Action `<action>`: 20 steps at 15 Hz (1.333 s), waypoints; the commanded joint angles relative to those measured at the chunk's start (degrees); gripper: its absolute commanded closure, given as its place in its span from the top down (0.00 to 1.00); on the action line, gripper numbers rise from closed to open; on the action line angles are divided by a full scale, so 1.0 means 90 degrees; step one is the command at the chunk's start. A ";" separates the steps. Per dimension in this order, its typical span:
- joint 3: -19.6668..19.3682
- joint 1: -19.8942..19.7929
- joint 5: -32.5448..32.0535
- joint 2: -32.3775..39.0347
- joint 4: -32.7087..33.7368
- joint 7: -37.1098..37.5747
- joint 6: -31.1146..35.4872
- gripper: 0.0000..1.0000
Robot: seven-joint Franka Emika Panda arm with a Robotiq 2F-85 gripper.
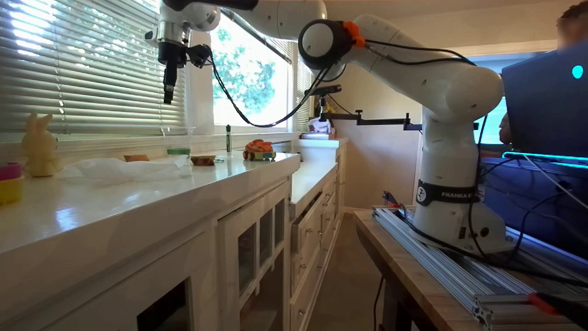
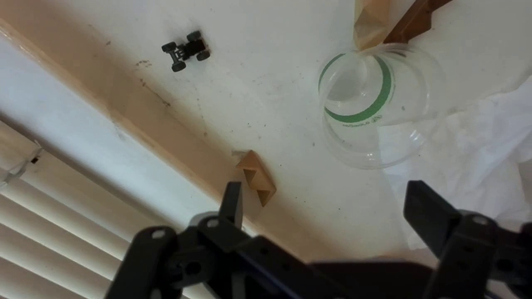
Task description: Remove the ball from the cup
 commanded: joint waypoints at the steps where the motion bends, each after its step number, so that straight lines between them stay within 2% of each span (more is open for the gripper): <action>1: 0.0021 -0.0008 -0.0018 0.0006 -0.0015 0.0008 -0.0004 1.00; 3: 0.0019 -0.0036 -0.0017 0.0153 0.0171 0.0015 -0.0097 1.00; 6: -0.0062 0.0046 -0.0067 0.0201 0.0161 0.0530 -0.0044 1.00; 13: -0.0022 0.0314 -0.0078 0.0011 0.0029 0.1244 -0.0167 1.00; 17: 0.0054 0.0433 0.0111 -0.0109 -0.0045 0.2360 -0.0571 1.00; 20: 0.0047 0.0472 0.0001 0.0011 0.0026 0.2120 -0.0410 1.00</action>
